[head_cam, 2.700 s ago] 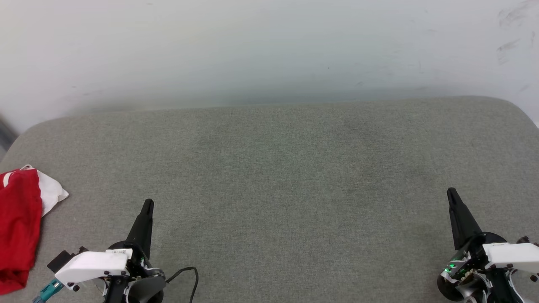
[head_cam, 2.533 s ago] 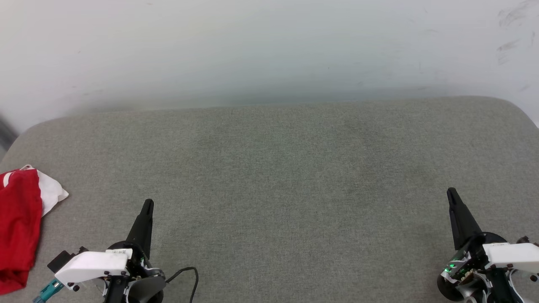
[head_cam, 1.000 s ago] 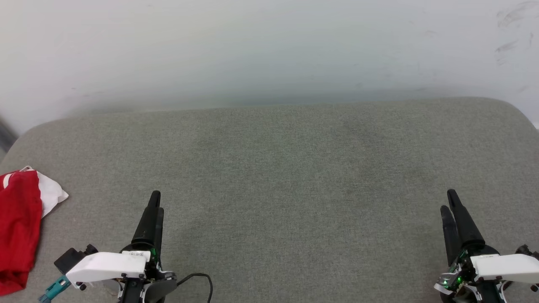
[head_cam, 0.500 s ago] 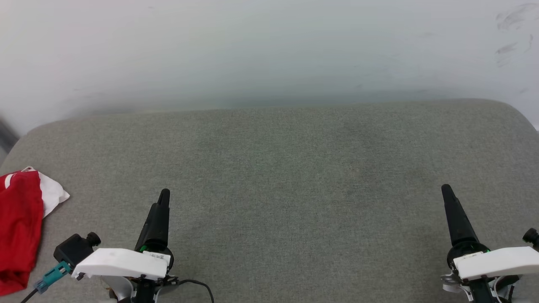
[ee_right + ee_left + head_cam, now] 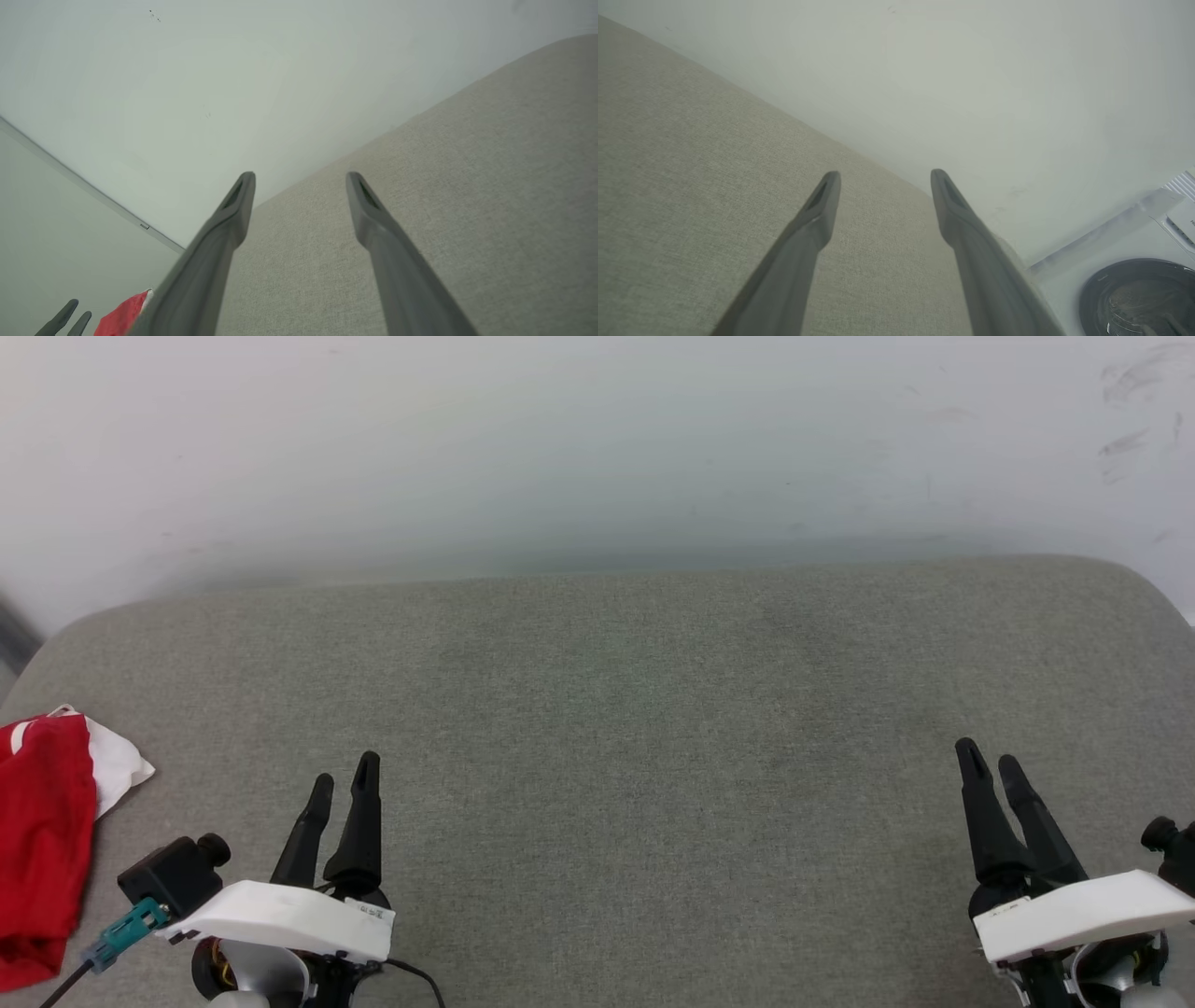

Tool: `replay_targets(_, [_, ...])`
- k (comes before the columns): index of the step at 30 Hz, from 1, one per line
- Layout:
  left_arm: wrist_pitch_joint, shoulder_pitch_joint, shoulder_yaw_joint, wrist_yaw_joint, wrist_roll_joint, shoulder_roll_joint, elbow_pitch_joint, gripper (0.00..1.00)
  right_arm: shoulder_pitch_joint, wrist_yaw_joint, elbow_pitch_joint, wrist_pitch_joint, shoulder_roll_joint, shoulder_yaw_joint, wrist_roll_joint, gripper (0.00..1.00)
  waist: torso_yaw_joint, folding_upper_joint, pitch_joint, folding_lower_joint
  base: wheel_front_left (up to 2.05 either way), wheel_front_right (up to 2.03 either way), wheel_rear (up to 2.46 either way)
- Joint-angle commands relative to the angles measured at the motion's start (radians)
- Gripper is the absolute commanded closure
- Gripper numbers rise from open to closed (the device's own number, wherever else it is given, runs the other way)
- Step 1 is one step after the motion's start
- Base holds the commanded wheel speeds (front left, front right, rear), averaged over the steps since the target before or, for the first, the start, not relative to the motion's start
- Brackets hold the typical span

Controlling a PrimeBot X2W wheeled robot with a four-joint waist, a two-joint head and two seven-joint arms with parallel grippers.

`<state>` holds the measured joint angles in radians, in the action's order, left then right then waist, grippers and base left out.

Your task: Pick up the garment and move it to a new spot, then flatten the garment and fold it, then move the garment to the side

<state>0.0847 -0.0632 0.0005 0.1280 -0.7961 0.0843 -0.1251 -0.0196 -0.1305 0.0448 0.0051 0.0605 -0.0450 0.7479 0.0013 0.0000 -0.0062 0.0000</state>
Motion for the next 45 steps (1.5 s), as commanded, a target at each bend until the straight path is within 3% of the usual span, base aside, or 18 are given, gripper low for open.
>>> replay_targets(1, [0.013, 0.000, -0.005, -0.002, 0.049, 0.010, 0.017, 0.00, -0.002, 0.000, -0.025, -0.002, 0.003, 0.001, -0.052, 0.00, 0.001, 0.0000, 0.000, 0.0000, 0.00, 0.00, 0.00])
replay_targets(21, [0.071, 0.008, -0.028, -0.008, 0.312, 0.029, 0.019, 0.00, 0.024, 0.000, -0.065, 0.004, 0.007, 0.013, -0.343, 0.00, 0.002, 0.0000, -0.003, 0.0000, 0.00, 0.00, 0.00])
replay_targets(45, [0.126, 0.012, -0.050, -0.022, 0.537, 0.035, -0.019, 0.00, 0.047, 0.000, -0.095, 0.017, -0.002, 0.003, -0.589, 0.00, 0.005, 0.0000, -0.009, 0.0000, 0.00, 0.00, 0.00])
